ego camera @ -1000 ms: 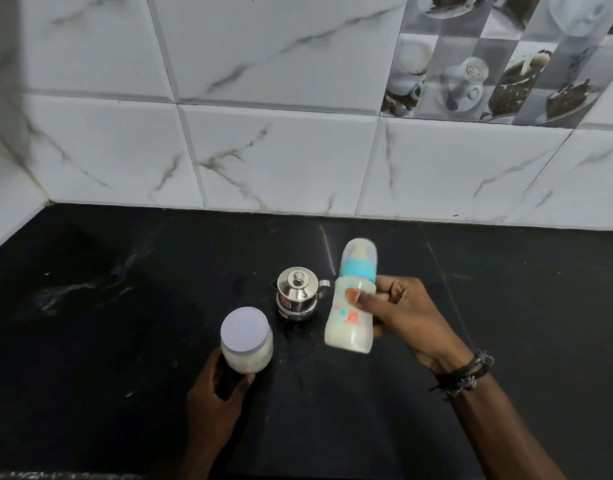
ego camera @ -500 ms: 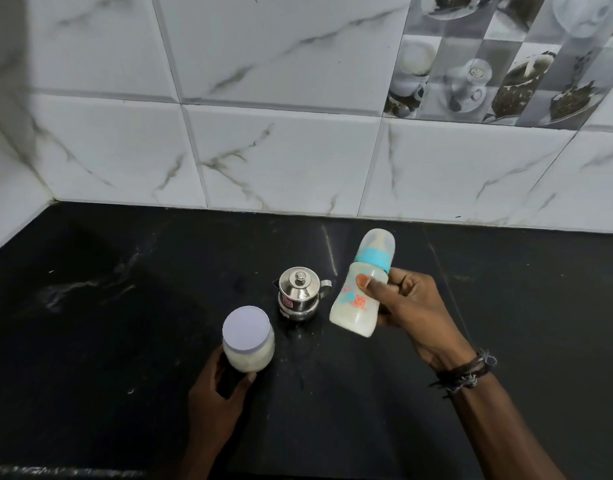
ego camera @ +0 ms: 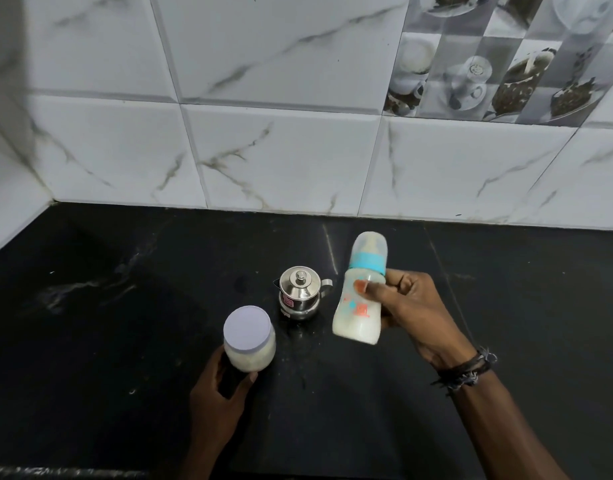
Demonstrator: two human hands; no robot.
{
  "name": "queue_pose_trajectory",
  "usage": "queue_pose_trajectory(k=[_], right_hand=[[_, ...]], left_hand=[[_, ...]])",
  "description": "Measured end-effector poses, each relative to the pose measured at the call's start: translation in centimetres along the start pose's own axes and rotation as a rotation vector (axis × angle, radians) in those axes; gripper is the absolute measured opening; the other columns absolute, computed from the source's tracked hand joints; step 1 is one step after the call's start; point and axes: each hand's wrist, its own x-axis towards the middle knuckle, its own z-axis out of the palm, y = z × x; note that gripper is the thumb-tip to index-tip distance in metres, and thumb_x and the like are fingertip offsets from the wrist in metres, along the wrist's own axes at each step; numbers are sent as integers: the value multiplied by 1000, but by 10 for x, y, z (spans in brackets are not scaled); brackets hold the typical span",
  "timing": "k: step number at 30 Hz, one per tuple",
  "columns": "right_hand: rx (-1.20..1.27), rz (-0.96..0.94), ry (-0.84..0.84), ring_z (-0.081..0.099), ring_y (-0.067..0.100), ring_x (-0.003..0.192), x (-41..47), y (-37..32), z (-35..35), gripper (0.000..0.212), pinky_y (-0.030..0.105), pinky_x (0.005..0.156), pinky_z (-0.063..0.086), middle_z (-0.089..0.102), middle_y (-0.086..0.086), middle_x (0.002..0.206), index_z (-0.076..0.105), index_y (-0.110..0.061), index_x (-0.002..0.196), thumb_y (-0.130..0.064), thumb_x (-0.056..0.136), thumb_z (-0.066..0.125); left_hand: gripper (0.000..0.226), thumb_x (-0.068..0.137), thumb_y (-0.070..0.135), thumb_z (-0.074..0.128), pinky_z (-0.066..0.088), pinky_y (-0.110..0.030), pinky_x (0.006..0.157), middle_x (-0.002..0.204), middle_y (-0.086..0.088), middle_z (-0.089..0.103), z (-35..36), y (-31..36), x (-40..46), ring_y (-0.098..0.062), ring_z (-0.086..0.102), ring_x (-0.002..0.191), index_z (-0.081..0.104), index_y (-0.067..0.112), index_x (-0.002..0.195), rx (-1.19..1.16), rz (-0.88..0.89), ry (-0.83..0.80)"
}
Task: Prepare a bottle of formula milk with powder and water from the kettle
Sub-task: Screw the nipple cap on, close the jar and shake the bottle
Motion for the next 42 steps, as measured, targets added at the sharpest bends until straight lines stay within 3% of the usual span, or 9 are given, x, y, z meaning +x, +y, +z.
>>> queue_pose_trajectory(k=[5, 9, 14, 18, 23, 27, 30, 36, 42], right_hand=[[-46, 13, -67, 77, 21, 86, -2, 2, 3, 31, 30, 63, 61, 79, 7, 93, 72, -8, 105, -24, 78, 73], [-8, -2, -1, 77, 22, 86, 2, 1, 1, 24, 31, 65, 62, 79, 8, 92, 72, -7, 105, -18, 84, 72], [-61, 13, -76, 77, 21, 86, -1, 2, 5, 36, 32, 65, 62, 79, 7, 93, 72, -9, 105, -29, 75, 73], [-4, -3, 3, 77, 21, 86, 4, 3, 3, 30, 31, 65, 62, 79, 8, 92, 72, -6, 108, -21, 82, 72], [-63, 27, -85, 77, 21, 87, 2, 2, 4, 35, 32, 66, 63, 79, 6, 93, 72, -10, 104, -29, 74, 73], [5, 11, 11, 77, 21, 86, 6, 2, 1, 27, 32, 66, 63, 79, 7, 93, 71, -7, 107, -20, 84, 72], [-19, 22, -52, 76, 21, 87, 3, 2, 3, 33, 31, 66, 63, 79, 6, 94, 71, -9, 107, -25, 78, 73], [7, -15, -9, 76, 22, 86, 5, 4, 1, 26, 32, 66, 62, 79, 9, 92, 71, -6, 107, -18, 84, 72], [-19, -69, -93, 76, 24, 92, 6, 2, 1, 28, 33, 70, 62, 78, 10, 98, 69, -4, 112, -13, 85, 70]], left_hand=[[73, 69, 17, 86, 45, -3, 86, 110, 37, 62, 0, 0, 1, 16, 57, 106, 50, 65, 111, 5, -2, -5], [71, 69, 16, 86, 46, -6, 88, 113, 35, 62, 0, -1, 0, 11, 59, 108, 52, 58, 115, -9, -4, -6], [75, 68, 18, 87, 46, -5, 87, 110, 42, 59, 0, -3, 2, 13, 58, 108, 50, 67, 111, -3, -19, -9], [74, 69, 18, 86, 44, -3, 86, 109, 46, 57, 0, 0, 1, 19, 55, 106, 49, 67, 110, -6, -22, -11], [71, 69, 15, 87, 49, -22, 92, 116, 24, 60, 1, 0, 1, 6, 60, 106, 49, 55, 114, -24, -22, -3], [72, 69, 15, 86, 48, -26, 94, 120, 16, 63, 2, 0, 0, -1, 60, 110, 49, 54, 116, -19, -9, -3], [73, 69, 15, 86, 46, -30, 96, 125, 8, 63, 2, -1, 1, -9, 59, 114, 48, 53, 118, -19, -20, -12], [69, 68, 19, 87, 47, -12, 88, 111, 35, 61, 1, -3, 2, 4, 59, 108, 50, 56, 113, 0, -20, -10], [72, 69, 19, 86, 45, -7, 89, 109, 43, 59, 0, -2, 2, 15, 57, 107, 50, 65, 111, -5, -5, -12]])
